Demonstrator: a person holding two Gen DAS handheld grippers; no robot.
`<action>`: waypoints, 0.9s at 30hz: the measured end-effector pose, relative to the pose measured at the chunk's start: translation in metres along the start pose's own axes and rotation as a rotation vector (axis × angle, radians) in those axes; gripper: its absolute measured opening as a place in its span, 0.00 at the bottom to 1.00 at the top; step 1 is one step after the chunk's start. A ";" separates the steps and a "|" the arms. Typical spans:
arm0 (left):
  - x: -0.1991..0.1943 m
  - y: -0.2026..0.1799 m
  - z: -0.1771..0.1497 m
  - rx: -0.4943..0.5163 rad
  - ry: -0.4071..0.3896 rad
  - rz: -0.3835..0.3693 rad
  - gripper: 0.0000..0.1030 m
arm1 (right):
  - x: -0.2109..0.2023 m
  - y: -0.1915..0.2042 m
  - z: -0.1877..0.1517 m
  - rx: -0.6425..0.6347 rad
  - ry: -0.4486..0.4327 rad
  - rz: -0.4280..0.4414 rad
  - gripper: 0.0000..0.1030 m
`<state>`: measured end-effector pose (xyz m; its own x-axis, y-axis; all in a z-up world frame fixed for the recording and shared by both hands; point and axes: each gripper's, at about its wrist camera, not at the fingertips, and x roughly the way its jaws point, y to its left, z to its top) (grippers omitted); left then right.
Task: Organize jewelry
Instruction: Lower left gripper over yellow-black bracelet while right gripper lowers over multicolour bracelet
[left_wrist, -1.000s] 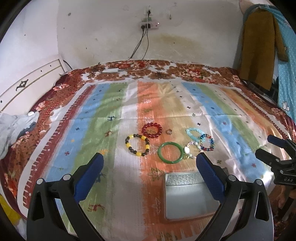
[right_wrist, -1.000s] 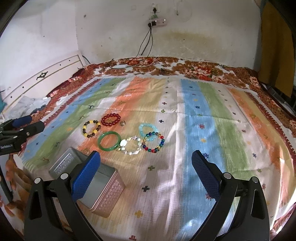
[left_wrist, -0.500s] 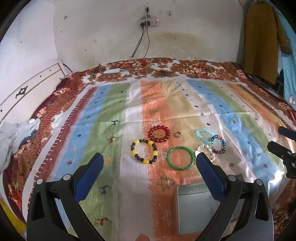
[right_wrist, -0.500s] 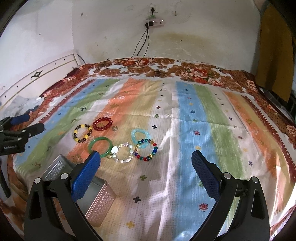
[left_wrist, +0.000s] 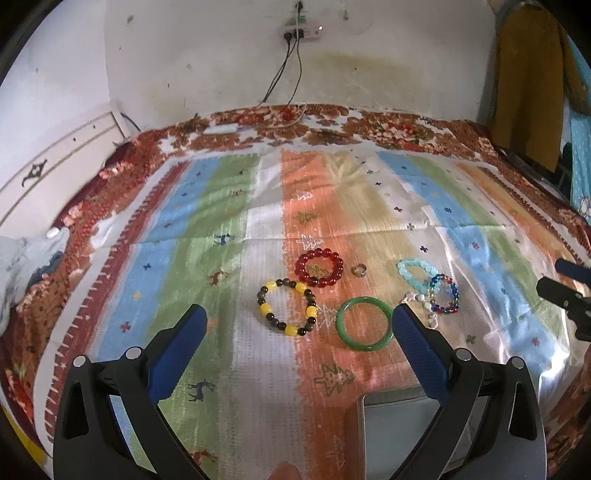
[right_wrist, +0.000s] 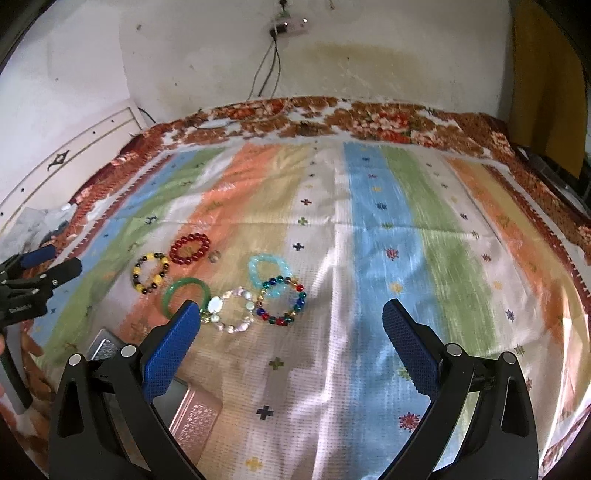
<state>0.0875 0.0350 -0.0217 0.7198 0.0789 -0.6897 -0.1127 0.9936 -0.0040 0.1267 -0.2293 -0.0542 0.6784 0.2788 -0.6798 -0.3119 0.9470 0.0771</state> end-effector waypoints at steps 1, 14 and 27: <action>0.003 0.001 0.001 -0.001 0.010 -0.001 0.95 | 0.001 0.000 0.000 -0.001 0.001 -0.002 0.97; 0.030 0.005 0.011 0.040 0.109 0.064 0.95 | 0.026 -0.009 0.011 0.019 0.082 -0.027 0.97; 0.056 0.020 0.021 -0.012 0.182 0.092 0.95 | 0.055 -0.008 0.017 0.020 0.205 0.014 0.97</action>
<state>0.1401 0.0607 -0.0455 0.5702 0.1527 -0.8072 -0.1816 0.9817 0.0574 0.1780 -0.2188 -0.0797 0.5236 0.2551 -0.8129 -0.3051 0.9470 0.1006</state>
